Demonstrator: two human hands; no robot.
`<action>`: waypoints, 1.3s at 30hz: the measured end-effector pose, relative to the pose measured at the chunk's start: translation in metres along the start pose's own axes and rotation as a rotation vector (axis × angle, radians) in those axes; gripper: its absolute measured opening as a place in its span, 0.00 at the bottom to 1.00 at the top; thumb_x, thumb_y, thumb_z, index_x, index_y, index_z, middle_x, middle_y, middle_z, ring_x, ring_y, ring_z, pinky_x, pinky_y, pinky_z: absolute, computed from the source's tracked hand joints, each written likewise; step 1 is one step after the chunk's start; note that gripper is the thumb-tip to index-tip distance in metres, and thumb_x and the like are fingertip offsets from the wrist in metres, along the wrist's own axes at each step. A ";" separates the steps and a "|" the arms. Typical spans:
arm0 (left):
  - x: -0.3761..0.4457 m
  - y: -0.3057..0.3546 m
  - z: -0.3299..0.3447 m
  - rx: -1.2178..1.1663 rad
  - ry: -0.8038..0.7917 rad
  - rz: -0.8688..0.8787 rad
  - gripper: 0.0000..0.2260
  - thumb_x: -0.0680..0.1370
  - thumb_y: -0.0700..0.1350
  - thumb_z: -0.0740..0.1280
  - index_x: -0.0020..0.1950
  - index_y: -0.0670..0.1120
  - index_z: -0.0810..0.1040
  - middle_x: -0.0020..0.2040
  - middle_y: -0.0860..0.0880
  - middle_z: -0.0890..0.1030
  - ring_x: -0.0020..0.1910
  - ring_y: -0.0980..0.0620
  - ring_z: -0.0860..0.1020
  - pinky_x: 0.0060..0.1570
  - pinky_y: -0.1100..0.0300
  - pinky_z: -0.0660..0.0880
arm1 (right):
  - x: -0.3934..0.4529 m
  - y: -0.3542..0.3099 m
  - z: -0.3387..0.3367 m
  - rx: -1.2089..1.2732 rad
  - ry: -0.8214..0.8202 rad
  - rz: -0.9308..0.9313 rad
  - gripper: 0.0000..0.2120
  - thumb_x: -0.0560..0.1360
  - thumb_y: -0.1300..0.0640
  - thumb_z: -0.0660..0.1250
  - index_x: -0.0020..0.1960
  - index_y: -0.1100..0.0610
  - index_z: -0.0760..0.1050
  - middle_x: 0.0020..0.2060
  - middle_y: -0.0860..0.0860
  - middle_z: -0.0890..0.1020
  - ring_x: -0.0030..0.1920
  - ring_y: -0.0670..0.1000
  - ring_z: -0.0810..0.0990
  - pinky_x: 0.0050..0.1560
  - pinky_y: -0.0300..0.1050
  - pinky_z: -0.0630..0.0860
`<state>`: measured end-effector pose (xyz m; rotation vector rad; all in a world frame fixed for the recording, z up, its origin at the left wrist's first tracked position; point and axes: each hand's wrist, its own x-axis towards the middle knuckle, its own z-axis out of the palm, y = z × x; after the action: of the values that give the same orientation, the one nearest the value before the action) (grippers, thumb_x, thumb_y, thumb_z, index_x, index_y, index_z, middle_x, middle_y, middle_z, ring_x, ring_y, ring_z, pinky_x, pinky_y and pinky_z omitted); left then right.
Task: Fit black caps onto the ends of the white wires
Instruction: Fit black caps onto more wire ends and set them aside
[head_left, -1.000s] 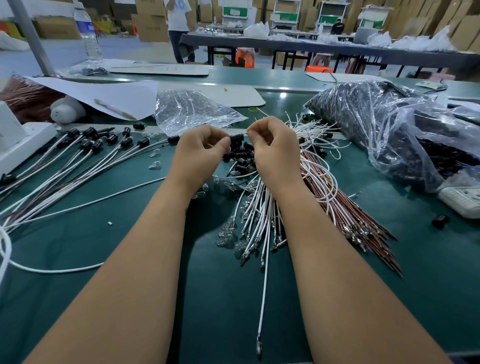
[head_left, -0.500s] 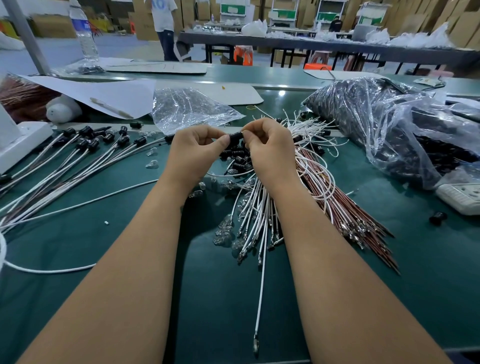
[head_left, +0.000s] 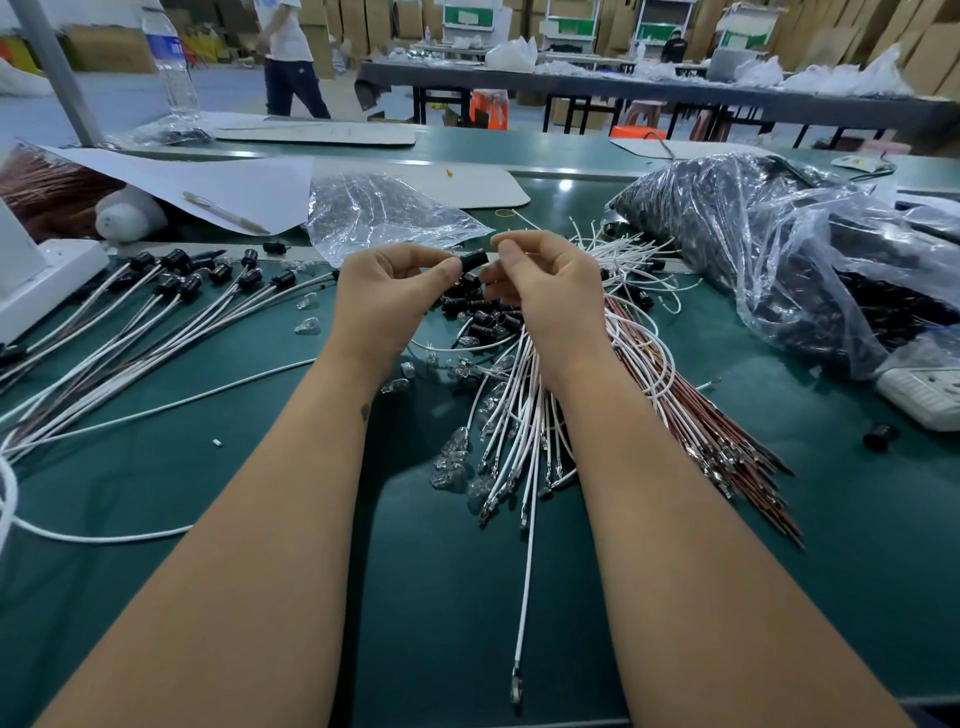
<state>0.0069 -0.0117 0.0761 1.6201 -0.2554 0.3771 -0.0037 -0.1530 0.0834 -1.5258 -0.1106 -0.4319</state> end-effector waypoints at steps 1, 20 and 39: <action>0.000 -0.001 0.000 -0.006 0.004 0.002 0.04 0.74 0.41 0.73 0.40 0.49 0.83 0.38 0.40 0.79 0.37 0.49 0.73 0.43 0.60 0.72 | 0.000 -0.001 0.000 0.042 -0.010 0.040 0.05 0.79 0.61 0.65 0.50 0.60 0.79 0.35 0.53 0.83 0.36 0.49 0.82 0.43 0.43 0.81; 0.006 -0.006 0.002 -0.119 -0.191 -0.130 0.12 0.77 0.32 0.63 0.49 0.45 0.83 0.20 0.54 0.65 0.21 0.57 0.58 0.22 0.66 0.56 | 0.000 0.004 0.002 0.012 -0.061 0.081 0.05 0.78 0.66 0.65 0.52 0.66 0.77 0.35 0.54 0.80 0.32 0.45 0.78 0.35 0.36 0.77; -0.020 0.011 0.051 0.379 0.030 0.176 0.05 0.76 0.48 0.70 0.46 0.49 0.84 0.35 0.55 0.82 0.36 0.57 0.80 0.37 0.60 0.76 | 0.013 -0.022 -0.039 -0.598 0.198 0.020 0.09 0.78 0.59 0.60 0.48 0.55 0.80 0.39 0.48 0.80 0.37 0.48 0.74 0.37 0.43 0.70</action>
<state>-0.0115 -0.0645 0.0758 1.9678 -0.3183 0.6122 -0.0070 -0.1937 0.1058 -2.0546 0.2071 -0.6335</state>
